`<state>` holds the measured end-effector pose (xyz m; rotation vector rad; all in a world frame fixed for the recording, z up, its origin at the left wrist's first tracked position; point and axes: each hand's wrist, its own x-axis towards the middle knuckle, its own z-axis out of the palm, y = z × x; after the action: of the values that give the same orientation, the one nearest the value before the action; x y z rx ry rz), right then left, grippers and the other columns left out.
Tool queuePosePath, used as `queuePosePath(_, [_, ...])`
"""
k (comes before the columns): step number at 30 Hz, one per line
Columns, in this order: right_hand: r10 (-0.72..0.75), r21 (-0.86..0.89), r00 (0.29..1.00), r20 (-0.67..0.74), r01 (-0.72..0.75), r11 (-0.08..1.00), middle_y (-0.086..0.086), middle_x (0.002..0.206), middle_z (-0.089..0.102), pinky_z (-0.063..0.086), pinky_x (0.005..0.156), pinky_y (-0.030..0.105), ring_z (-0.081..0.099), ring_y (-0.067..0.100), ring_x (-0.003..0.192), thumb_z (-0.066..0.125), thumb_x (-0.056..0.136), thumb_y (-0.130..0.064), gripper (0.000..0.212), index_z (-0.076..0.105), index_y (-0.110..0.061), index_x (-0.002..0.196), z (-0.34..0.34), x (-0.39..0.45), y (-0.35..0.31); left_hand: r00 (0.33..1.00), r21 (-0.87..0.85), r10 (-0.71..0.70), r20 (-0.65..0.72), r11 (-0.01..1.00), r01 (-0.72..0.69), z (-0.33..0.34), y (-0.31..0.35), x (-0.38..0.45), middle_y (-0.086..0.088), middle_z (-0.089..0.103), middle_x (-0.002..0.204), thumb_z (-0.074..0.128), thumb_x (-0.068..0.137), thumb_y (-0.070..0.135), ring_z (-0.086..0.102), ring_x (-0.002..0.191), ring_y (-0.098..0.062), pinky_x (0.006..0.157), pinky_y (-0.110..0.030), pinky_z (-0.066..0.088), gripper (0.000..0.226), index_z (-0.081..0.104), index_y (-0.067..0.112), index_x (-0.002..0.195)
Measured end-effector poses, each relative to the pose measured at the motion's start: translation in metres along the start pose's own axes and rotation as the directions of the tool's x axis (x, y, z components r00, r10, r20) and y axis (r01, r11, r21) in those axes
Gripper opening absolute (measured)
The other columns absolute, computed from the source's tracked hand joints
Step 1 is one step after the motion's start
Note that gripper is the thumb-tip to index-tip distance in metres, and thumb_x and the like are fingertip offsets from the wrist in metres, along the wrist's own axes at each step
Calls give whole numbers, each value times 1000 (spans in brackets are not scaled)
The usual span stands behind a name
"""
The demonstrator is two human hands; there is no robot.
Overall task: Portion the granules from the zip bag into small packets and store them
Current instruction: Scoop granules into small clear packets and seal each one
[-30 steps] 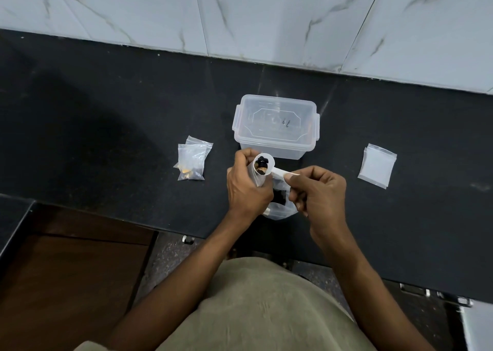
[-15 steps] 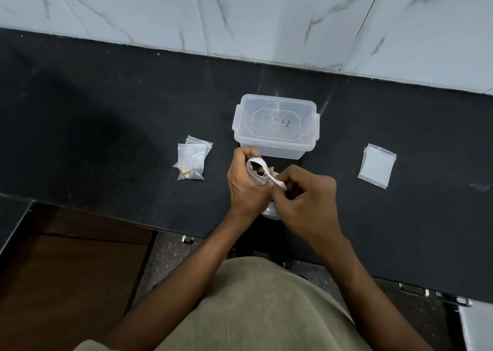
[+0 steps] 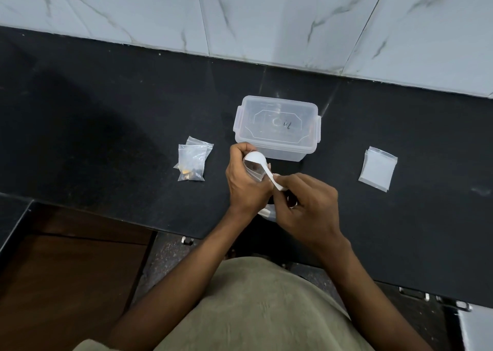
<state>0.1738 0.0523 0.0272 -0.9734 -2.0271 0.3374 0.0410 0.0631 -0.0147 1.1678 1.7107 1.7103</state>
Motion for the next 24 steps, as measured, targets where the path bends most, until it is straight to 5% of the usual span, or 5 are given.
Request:
queuePosePath(6, [21, 8, 999, 42, -21, 1000, 4, 71, 70, 50, 50, 34, 57, 14, 55, 72, 85, -5, 4, 75, -4, 83, 0, 1, 3, 999, -24, 17, 27, 1000, -16, 2, -2, 1, -12, 58, 88, 78, 69, 14, 59, 73, -29, 63, -45, 52, 42, 50, 9, 99])
queuePosePath(10, [-1, 34, 999, -49, 2, 999, 6, 71, 71, 51, 52, 29, 59, 15, 56, 74, 85, -4, 5, 77, 0, 84, -4, -1, 1, 999, -17, 30, 21, 999, -29, 3, 5, 0, -12, 61, 89, 75, 62, 27, 61, 74, -26, 63, -30, 52, 49, 51, 8, 101])
queuePosePath(14, [42, 30, 998, 43, -43, 999, 2, 69, 69, 50, 50, 36, 57, 15, 54, 72, 87, -7, 6, 75, -5, 82, -3, 0, 5, 998, -56, 39, 47, 998, -37, 3, 3, -1, -12, 57, 89, 76, 64, 24, 56, 73, -27, 63, -33, 49, 47, 50, 5, 99])
queuePosePath(19, [15, 49, 994, -109, -9, 999, 3, 68, 70, 47, 49, 31, 57, 14, 53, 74, 84, -1, 3, 76, 0, 82, -8, -2, 1, 998, -12, 53, 45, 999, -52, 3, 0, -2, -8, 60, 91, 78, 59, 8, 60, 77, -22, 68, -27, 50, 51, 50, 11, 102])
queuePosePath(24, [415, 430, 905, -96, -339, 837, 3, 66, 71, 50, 49, 29, 64, 19, 52, 76, 88, 2, 5, 76, -3, 88, -14, 0, -3, 997, -22, 58, 43, 998, -57, 2, -1, -2, 1, 61, 92, 71, 76, 5, 63, 81, -18, 73, -28, 52, 35, 52, 9, 105])
